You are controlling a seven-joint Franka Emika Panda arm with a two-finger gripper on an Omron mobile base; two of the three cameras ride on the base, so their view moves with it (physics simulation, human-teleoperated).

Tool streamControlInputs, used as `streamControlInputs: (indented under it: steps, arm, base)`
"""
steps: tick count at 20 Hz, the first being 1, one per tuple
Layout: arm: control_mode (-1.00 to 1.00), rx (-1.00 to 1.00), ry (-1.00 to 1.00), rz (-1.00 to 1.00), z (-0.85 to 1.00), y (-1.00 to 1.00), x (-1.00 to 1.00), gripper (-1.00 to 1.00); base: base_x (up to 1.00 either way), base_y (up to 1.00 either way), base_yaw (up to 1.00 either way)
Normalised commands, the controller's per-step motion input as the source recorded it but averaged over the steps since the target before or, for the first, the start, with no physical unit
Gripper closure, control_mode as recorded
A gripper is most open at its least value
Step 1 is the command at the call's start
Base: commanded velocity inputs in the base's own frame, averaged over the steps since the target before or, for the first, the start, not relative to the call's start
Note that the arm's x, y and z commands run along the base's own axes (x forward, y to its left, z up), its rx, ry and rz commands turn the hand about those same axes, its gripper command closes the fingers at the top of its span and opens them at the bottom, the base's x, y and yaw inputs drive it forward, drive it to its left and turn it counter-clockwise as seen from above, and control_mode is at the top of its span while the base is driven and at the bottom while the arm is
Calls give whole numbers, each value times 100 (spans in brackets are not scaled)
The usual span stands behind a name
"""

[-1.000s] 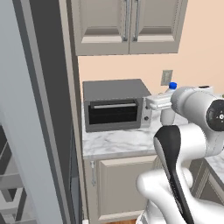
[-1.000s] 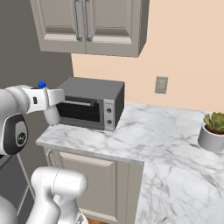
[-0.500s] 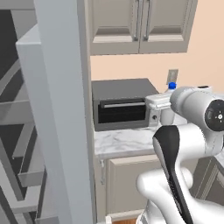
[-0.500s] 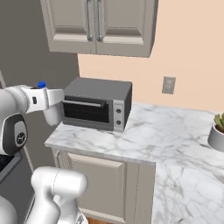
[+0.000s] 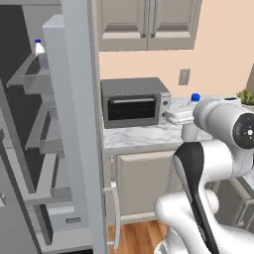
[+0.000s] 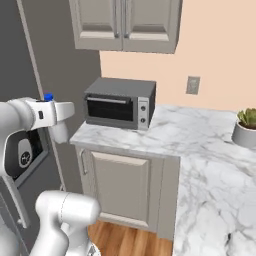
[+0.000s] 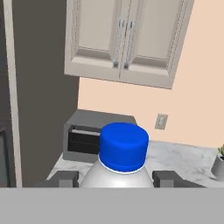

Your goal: Take the bottled waters from the counter and place them in the freezer to freeze. Close the freezer door after placing the bottles.

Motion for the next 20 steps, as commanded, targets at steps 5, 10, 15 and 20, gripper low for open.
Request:
streamControlInputs:
  steps: [5, 10, 15, 20]
  arm:
    - [100, 0, 0, 0, 0, 0, 0, 100]
    - [100, 0, 0, 0, 0, 0, 0, 100]
    - [100, 0, 0, 0, 0, 0, 0, 100]
    - [100, 0, 0, 0, 0, 0, 0, 100]
  base:
    - [-82, 0, 0]
    - [-75, 5, 0]
    - [-69, 33, 0]
    - [-63, 44, 0]
